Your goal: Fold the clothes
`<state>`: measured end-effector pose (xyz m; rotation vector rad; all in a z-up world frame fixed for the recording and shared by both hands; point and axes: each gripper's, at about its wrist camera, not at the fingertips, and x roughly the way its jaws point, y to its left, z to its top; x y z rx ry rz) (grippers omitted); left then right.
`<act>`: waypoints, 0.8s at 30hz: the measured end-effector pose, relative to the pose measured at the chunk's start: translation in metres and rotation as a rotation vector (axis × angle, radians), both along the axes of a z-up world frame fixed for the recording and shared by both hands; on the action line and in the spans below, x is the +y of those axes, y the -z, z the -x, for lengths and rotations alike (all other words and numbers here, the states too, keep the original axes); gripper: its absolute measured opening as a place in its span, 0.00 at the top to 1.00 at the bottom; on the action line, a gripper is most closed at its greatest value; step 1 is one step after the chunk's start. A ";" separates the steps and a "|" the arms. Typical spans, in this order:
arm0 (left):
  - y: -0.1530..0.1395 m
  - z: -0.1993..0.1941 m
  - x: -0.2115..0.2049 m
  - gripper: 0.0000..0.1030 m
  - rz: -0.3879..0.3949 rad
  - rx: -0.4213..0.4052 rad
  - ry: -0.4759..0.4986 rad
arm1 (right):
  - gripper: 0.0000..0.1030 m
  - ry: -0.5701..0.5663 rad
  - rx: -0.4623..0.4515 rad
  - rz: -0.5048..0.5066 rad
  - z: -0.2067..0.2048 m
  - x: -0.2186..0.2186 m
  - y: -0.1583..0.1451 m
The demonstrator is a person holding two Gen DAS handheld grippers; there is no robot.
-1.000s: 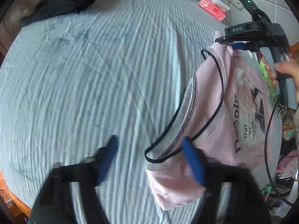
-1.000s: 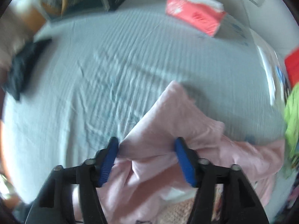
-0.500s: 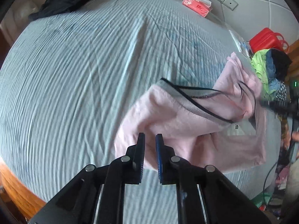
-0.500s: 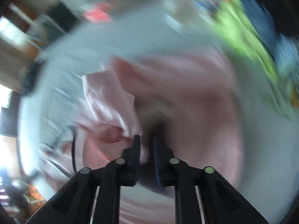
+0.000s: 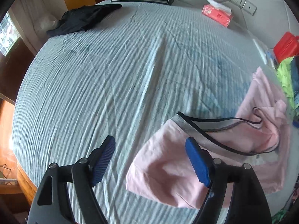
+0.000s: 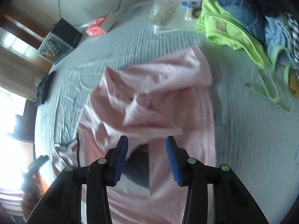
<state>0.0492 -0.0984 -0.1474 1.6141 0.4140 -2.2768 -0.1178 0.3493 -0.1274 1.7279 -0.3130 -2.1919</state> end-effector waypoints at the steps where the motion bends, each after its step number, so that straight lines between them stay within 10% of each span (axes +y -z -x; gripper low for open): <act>1: 0.004 0.004 0.000 0.25 0.002 -0.008 0.006 | 0.59 0.004 0.000 -0.009 0.006 -0.008 -0.001; 8: 0.028 0.024 0.009 0.27 -0.060 -0.036 0.109 | 0.41 0.023 -0.037 -0.090 0.026 -0.047 0.007; 12: 0.029 0.026 0.029 0.85 -0.010 -0.038 0.204 | 0.41 -0.004 -0.033 -0.195 0.039 -0.066 0.028; 13: 0.023 0.024 0.030 0.92 0.005 -0.027 0.195 | 0.47 -0.036 -0.025 -0.221 0.040 -0.071 0.032; 15: 0.012 0.019 0.031 0.93 0.034 -0.002 0.175 | 0.95 -0.111 0.003 -0.245 0.035 -0.081 0.030; 24: -0.088 -0.034 -0.034 0.95 0.050 0.242 -0.074 | 0.95 -0.354 0.450 -0.098 0.062 -0.161 -0.102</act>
